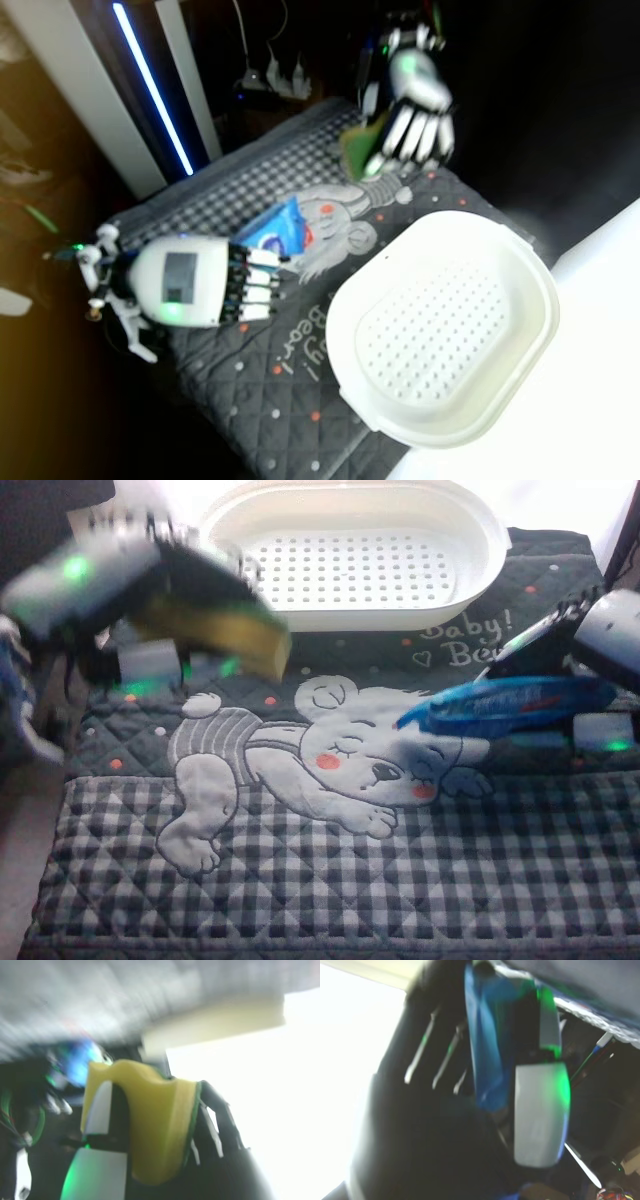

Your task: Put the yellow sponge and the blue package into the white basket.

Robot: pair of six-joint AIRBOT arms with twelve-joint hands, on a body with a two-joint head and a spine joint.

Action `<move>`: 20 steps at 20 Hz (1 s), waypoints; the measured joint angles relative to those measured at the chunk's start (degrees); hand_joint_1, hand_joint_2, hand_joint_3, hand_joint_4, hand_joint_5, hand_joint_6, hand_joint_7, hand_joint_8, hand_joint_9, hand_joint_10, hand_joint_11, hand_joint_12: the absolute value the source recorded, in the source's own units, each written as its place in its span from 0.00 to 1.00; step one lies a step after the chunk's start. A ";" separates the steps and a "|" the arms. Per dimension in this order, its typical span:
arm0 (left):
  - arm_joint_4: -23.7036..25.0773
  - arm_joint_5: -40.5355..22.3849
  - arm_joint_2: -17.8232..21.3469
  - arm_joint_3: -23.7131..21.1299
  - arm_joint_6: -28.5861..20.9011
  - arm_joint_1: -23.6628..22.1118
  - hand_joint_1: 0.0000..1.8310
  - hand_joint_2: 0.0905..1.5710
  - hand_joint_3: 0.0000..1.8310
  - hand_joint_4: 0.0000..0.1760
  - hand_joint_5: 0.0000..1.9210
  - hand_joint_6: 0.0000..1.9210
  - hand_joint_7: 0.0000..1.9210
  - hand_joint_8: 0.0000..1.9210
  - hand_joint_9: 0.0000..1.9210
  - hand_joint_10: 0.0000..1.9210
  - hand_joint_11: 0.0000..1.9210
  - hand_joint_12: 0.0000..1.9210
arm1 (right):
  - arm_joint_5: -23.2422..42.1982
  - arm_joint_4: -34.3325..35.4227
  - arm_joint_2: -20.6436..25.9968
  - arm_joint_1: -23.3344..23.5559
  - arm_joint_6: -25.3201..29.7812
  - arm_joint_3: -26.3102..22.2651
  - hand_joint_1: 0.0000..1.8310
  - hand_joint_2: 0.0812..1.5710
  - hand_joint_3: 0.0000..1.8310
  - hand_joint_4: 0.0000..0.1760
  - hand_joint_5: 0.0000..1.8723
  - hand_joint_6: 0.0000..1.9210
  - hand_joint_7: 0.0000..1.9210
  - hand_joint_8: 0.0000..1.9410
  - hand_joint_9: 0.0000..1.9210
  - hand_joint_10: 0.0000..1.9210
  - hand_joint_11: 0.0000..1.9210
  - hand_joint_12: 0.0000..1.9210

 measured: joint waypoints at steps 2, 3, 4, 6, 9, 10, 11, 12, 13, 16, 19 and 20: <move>-0.37 0.70 -1.75 2.54 0.24 -3.78 0.76 0.64 0.00 0.00 0.62 0.24 0.60 0.39 0.52 0.59 0.35 0.77 | -0.37 0.57 -0.07 4.31 -1.09 1.77 0.68 0.66 0.00 0.00 0.60 0.34 0.57 0.46 0.50 0.42 0.39 0.78; 0.66 2.84 -3.56 4.92 0.13 -6.62 0.70 0.64 0.00 0.00 0.63 0.30 0.59 0.40 0.48 0.44 0.30 0.76 | -0.66 1.70 -1.11 8.22 -2.91 3.72 0.67 0.67 0.00 0.07 0.55 0.44 0.55 0.47 0.51 0.38 0.43 0.71; 0.90 3.91 -4.28 5.84 0.13 -7.56 0.69 0.65 0.00 0.06 0.62 0.34 0.57 0.42 0.48 0.40 0.29 0.80 | -0.92 2.25 -1.62 9.42 -3.50 4.55 0.66 0.70 0.00 0.00 0.46 0.59 0.55 0.46 0.53 0.24 0.43 0.62; 0.94 8.59 -7.76 10.82 0.07 -11.41 0.69 0.65 0.00 0.00 0.60 0.40 0.57 0.39 0.51 0.32 0.32 0.77 | -3.21 2.47 -5.60 13.22 -4.79 8.92 0.68 0.70 0.00 0.00 0.44 0.60 0.59 0.41 0.66 0.16 0.56 0.53; -0.66 20.02 -16.83 22.95 0.24 -16.98 0.68 0.66 0.00 0.14 0.58 0.41 0.54 0.46 0.50 0.22 0.22 0.72 | -13.03 3.13 -16.02 16.02 -4.81 19.30 0.75 0.69 0.00 0.00 0.43 0.55 0.53 0.44 0.55 0.56 0.54 0.53; -0.61 22.40 -18.71 25.22 0.22 -17.53 0.65 0.66 0.00 0.00 0.56 0.42 0.49 0.61 0.44 0.65 0.31 0.94 | -14.97 3.04 -17.38 16.46 -4.66 20.92 0.76 0.66 0.00 0.00 0.54 0.44 0.56 0.35 0.58 0.52 0.57 0.54; -0.63 25.83 -21.05 27.80 0.28 -18.25 0.64 0.67 0.00 0.00 0.55 0.44 0.52 0.79 0.52 0.92 0.51 0.99 | -17.42 2.71 -19.02 16.98 -4.66 23.21 0.76 0.64 0.00 0.00 0.60 0.37 0.61 0.28 0.60 0.47 0.57 0.53; 0.42 30.69 -23.93 31.12 0.28 -18.69 0.68 0.69 0.00 0.00 0.54 0.39 0.51 0.65 0.47 0.67 0.42 0.87 | -20.85 2.43 -21.27 18.16 -3.78 26.49 0.76 0.65 0.00 0.00 0.61 0.36 0.54 0.39 0.55 0.53 0.51 0.58; 0.96 34.10 -25.49 32.44 0.28 -18.78 0.66 0.69 0.00 0.02 0.51 0.49 0.49 0.58 0.44 0.38 0.36 0.68 | -23.17 1.40 -22.53 19.74 -3.85 29.07 0.71 0.67 0.00 0.00 0.60 0.29 0.55 0.54 0.53 0.57 0.46 0.76; 1.38 35.21 -25.97 32.37 0.26 -18.86 0.57 0.62 0.00 0.07 0.32 0.01 0.35 0.02 0.34 0.08 0.14 0.68 | -24.79 -0.94 -22.38 20.74 -2.82 29.68 0.51 0.66 0.00 0.63 0.18 0.05 0.19 0.17 0.15 0.26 0.03 0.69; 1.20 34.10 -25.40 32.09 0.20 -18.86 0.54 0.62 0.00 0.19 0.28 0.00 0.34 0.00 0.33 0.05 0.08 0.69 | -25.81 -2.34 -22.56 20.74 -1.29 29.62 0.41 0.57 0.00 0.53 0.00 0.00 0.03 0.00 0.05 0.01 0.00 0.27; 1.31 33.77 -24.65 31.01 0.13 -18.86 0.53 0.61 0.00 0.32 0.26 0.00 0.32 0.00 0.33 0.05 0.07 0.69 | -24.57 -2.32 -22.53 20.74 -0.90 29.38 0.36 0.56 0.00 0.42 0.00 0.00 0.01 0.00 0.04 0.01 0.00 0.32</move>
